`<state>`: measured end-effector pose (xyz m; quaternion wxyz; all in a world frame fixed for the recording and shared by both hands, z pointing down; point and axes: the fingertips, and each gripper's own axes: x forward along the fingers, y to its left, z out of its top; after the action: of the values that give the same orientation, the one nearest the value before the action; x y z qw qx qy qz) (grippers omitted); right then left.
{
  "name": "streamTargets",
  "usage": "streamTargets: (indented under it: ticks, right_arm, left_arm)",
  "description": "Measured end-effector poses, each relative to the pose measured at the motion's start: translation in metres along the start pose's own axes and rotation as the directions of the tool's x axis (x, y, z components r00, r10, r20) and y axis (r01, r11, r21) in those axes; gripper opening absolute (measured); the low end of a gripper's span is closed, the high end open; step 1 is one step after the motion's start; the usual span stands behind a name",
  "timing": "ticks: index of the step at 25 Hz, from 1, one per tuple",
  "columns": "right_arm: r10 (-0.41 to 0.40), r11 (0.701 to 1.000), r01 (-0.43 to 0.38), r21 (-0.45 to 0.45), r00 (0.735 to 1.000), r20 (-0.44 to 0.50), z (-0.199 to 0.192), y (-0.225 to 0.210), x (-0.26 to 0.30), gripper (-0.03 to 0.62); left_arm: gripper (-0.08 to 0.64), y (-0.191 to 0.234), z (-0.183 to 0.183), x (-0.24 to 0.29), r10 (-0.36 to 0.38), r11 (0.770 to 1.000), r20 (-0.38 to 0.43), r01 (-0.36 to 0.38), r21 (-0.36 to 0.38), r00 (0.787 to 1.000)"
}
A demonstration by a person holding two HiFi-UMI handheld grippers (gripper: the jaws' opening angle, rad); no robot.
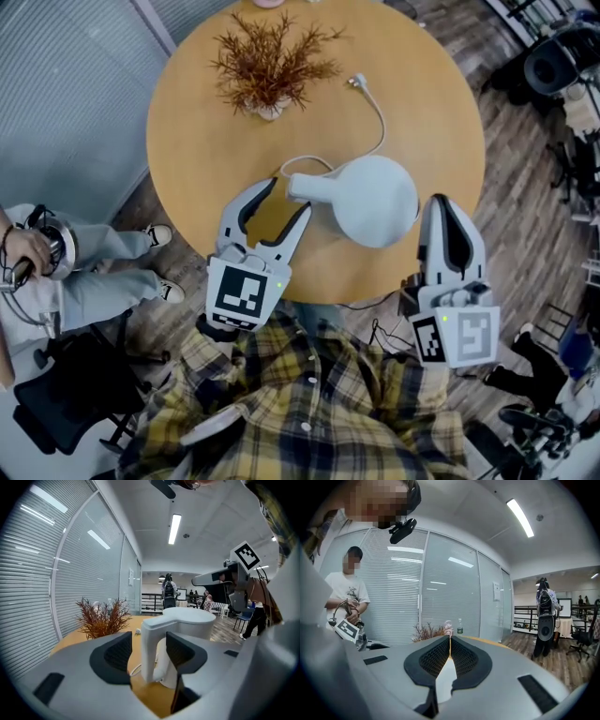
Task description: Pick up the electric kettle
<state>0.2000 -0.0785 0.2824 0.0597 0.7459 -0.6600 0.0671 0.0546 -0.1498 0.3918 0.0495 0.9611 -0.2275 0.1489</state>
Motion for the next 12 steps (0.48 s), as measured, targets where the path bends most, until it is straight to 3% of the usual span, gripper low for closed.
streamTargets:
  ticks: [4,12]
  right_arm:
    - [-0.001,1.0,0.001,0.003,1.0,-0.018,-0.007,0.0,0.001,0.035]
    - [-0.024,1.0,0.024,0.011,0.999,-0.031,-0.014,-0.006,-0.009,0.035]
  left_arm:
    - [0.224,0.001,-0.003,0.005,-0.019,1.0,0.027,0.019,-0.009,0.999]
    - [0.224,-0.003,-0.028,0.012,-0.008,1.0,-0.014,0.008,-0.021,1.0]
